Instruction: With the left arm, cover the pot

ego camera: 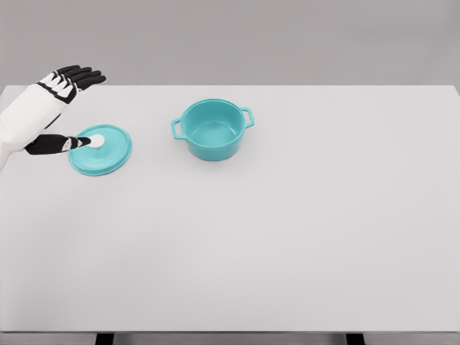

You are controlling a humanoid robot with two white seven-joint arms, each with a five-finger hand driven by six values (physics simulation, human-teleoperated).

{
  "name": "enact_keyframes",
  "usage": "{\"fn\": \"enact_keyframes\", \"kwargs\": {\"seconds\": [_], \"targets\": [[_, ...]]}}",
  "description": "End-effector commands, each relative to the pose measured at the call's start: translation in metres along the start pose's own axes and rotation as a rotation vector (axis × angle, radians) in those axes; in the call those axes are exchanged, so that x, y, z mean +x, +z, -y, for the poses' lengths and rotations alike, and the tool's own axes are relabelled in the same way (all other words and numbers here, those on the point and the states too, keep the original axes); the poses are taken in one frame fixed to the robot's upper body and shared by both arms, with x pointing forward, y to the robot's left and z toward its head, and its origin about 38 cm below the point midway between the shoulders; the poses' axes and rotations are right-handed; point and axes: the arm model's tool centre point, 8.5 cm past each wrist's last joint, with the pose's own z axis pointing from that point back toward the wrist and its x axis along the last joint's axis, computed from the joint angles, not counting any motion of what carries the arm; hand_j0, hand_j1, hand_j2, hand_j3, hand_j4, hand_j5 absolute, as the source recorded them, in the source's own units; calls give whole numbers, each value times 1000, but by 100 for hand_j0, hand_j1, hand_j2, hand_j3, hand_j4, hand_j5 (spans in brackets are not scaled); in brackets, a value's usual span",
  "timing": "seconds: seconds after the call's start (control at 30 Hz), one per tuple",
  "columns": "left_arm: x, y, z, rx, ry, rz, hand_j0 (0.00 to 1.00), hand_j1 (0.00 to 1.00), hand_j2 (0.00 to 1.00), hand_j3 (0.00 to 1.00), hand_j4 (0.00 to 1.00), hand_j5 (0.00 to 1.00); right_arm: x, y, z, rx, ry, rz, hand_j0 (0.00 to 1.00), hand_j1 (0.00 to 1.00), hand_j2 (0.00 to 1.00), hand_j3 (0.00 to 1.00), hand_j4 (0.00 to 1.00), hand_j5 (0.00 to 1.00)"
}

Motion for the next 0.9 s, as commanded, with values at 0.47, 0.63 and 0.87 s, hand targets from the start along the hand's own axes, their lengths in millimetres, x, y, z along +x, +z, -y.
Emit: {"fn": "enact_keyframes", "kwargs": {"seconds": [0.47, 0.63, 0.87], "targets": [[-12, 4, -16, -27, -141, -43, 87, 87, 87, 87, 87, 87, 0, 0, 0, 0, 0, 0, 100, 100, 100, 100, 100, 100], [-20, 8, -28, -143, -206, -51, 88, 88, 88, 88, 88, 88, 0, 0, 0, 0, 0, 0, 100, 100, 100, 100, 100, 100], [-18, -13, -34, -260, -325, -28, 80, 80, 80, 80, 80, 80, 0, 0, 0, 0, 0, 0, 100, 100, 100, 100, 100, 100]]}}
